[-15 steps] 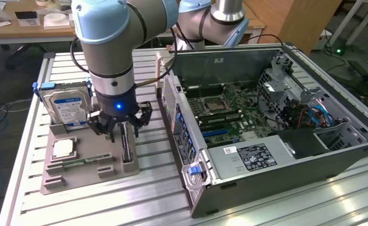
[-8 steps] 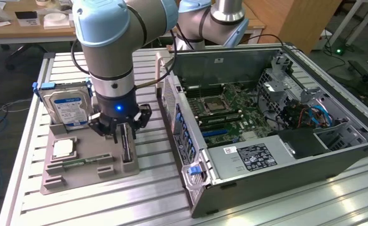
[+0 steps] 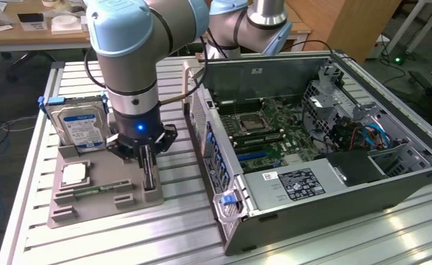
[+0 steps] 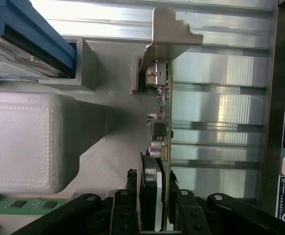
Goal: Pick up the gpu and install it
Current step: 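Pick up the gpu and move the gpu toward the slot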
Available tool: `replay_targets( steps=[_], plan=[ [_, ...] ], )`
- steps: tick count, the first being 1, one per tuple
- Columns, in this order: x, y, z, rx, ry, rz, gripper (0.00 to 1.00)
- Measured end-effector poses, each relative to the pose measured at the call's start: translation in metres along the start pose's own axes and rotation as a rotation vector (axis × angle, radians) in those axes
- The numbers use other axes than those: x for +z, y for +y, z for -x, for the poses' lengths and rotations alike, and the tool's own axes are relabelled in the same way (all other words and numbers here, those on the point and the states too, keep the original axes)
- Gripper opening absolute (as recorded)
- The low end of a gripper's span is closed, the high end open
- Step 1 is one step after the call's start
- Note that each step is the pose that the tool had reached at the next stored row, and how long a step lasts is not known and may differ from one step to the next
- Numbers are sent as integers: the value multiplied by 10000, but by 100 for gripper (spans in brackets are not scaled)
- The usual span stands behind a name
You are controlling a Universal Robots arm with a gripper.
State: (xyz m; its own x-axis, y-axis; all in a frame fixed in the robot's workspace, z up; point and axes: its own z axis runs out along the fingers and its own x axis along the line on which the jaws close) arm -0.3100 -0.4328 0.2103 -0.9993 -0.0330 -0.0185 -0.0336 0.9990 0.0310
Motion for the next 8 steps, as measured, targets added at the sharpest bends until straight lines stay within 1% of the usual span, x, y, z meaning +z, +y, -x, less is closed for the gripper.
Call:
replay_targets(
  steps=[6,7,8],
  plan=[
    [10,-1,1,0,3,-3,34],
    [12,-1,1,0,4,-3,28],
    [14,-2,1,-1,4,-4,28]
  ],
)
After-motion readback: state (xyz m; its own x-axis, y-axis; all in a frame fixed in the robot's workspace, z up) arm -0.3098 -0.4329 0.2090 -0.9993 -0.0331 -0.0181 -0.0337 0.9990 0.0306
